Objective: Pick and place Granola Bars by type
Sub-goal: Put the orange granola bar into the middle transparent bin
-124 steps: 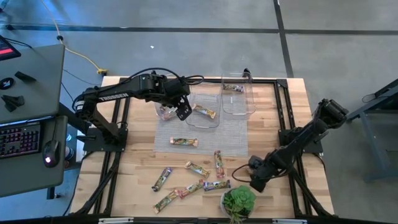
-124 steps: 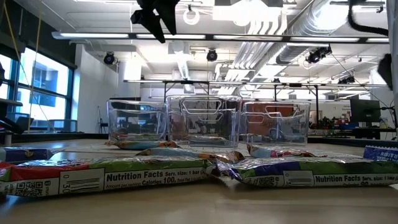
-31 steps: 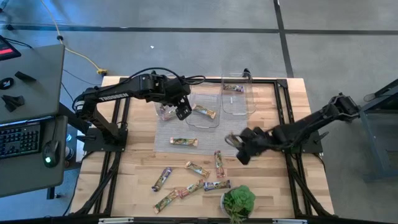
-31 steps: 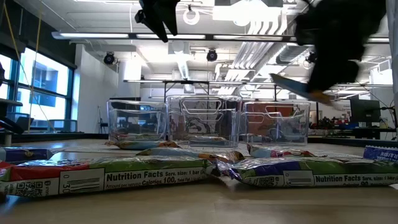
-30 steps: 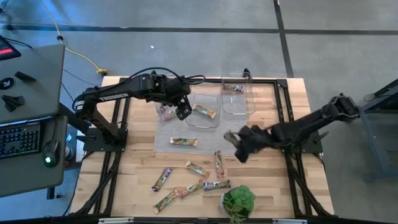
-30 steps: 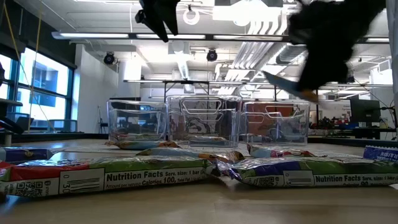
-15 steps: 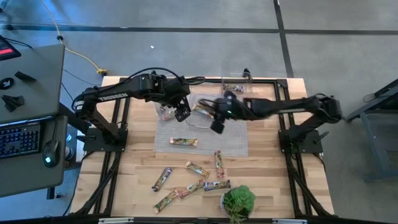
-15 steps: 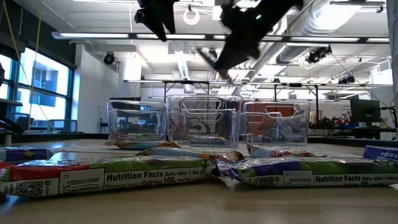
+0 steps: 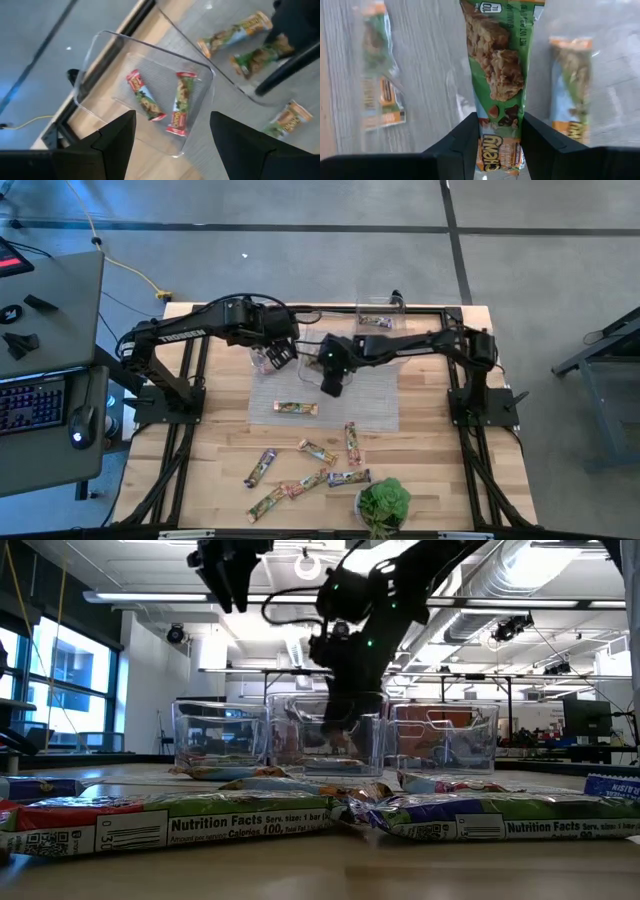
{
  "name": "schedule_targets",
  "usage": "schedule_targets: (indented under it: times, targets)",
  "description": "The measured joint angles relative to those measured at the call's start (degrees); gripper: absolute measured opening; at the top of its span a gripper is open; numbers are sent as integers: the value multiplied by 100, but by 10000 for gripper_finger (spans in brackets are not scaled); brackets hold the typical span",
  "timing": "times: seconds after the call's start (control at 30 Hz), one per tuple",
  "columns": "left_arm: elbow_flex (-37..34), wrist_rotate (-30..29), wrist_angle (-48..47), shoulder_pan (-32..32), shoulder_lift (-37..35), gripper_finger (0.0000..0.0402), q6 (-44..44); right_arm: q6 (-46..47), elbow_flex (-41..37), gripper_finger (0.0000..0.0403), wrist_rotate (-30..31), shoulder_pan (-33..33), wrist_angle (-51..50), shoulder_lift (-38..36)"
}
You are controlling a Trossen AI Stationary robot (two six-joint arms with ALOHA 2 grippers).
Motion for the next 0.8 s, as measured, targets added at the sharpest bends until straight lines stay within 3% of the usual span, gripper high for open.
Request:
schedule_targets:
  times: [0.23, 0.63, 0.8]
  targets:
    - [0, 91, -12, -2, 0, 248, 2, -163, -1, 122, 373, -5, -1, 115]
    - [0, 273, -172, 0, 0, 248, 42, -431, 11, 175, 521, -9, 82, 110]
    - [-6, 156, -573, -2, -254, 248, -234, -667, 690, 177, 736, 33, -715, -8]
